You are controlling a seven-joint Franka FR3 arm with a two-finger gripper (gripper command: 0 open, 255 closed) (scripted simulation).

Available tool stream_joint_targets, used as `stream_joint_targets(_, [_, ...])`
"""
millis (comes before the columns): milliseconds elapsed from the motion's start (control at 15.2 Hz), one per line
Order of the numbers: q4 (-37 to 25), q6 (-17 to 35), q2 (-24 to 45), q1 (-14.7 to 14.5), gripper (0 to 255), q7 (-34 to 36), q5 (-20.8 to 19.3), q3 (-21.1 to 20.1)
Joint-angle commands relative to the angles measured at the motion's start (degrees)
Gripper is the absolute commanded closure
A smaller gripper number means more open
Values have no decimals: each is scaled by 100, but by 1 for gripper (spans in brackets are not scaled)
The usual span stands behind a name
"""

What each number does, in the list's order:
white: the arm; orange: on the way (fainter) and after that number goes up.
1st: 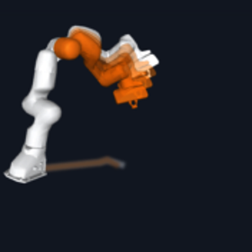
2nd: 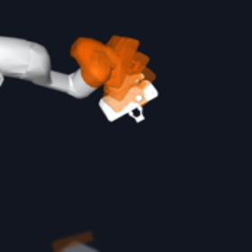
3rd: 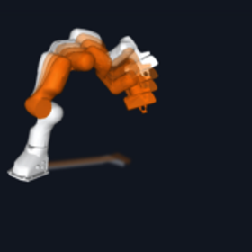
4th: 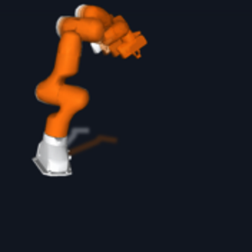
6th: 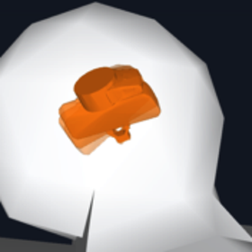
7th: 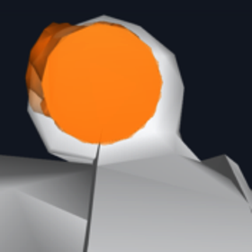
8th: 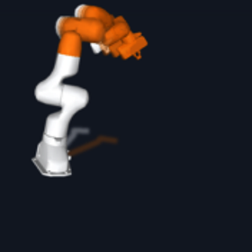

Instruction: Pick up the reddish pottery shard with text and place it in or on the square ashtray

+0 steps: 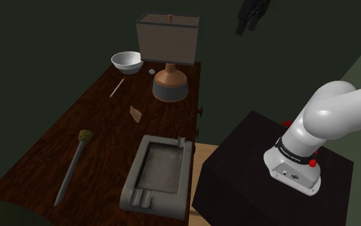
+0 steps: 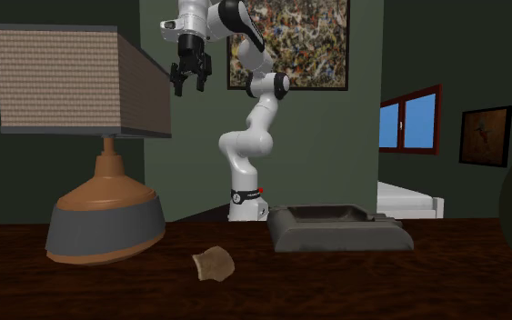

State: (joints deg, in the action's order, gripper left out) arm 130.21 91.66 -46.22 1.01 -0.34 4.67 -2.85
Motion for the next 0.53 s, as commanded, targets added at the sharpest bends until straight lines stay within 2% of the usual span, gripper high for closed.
stream_joint_targets(0, [0,0,0,0,0,0,0,0])
stream_joint_targets(462, [410,1173,820,-211,0,112,532,-192])
